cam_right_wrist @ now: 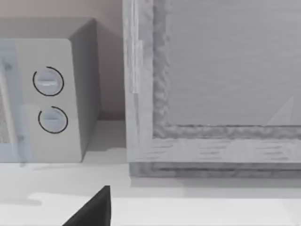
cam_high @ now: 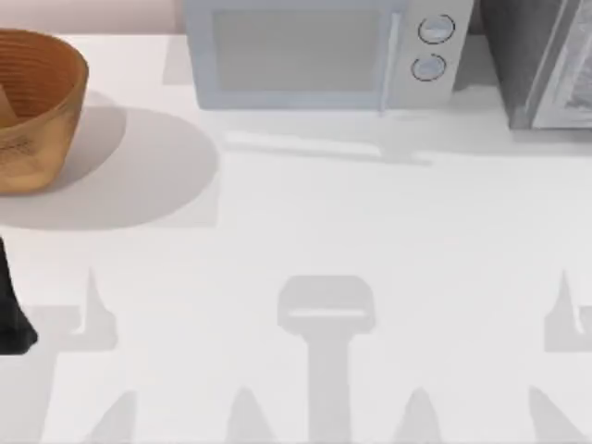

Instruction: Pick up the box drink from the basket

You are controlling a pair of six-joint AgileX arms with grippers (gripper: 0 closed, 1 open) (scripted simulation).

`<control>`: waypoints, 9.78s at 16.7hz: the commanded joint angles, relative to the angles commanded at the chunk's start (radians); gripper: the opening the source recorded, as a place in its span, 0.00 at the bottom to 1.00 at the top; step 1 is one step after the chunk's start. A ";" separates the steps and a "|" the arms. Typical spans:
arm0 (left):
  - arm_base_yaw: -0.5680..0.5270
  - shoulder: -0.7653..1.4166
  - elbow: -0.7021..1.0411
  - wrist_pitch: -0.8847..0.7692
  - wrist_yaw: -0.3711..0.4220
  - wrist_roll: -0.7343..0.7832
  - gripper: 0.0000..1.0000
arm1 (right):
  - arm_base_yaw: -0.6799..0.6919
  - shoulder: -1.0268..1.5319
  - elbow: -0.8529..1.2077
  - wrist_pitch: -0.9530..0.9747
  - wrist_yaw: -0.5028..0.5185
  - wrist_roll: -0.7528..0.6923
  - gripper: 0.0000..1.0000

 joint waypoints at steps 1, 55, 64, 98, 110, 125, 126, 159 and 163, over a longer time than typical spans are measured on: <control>0.000 0.000 0.000 0.000 0.000 0.000 1.00 | 0.000 0.000 0.000 0.000 0.000 0.000 1.00; 0.211 2.047 0.855 1.182 0.249 0.012 0.85 | 0.000 0.000 0.000 0.000 0.000 0.000 1.00; 0.211 2.047 0.855 1.182 0.249 0.012 0.17 | 0.000 0.000 0.000 0.000 0.000 0.000 1.00; 0.216 1.669 1.116 0.564 0.243 0.017 0.00 | 0.000 0.000 0.000 0.000 0.000 0.000 1.00; 0.147 1.102 0.746 0.379 0.164 0.010 0.00 | 0.000 0.000 0.000 0.000 0.000 0.000 1.00; 0.000 0.002 0.002 0.001 0.000 0.000 0.00 | 0.000 0.000 0.000 0.000 0.000 0.000 1.00; 0.000 0.000 0.000 0.000 0.000 0.000 0.00 | 0.000 0.000 0.000 0.000 0.000 0.000 1.00; -0.532 1.399 0.382 1.074 -1.145 0.060 0.00 | 0.000 0.000 0.000 0.000 0.000 0.000 1.00; -0.521 1.412 0.375 1.082 -1.137 0.061 0.00 | 0.000 0.000 0.000 0.000 0.000 0.000 1.00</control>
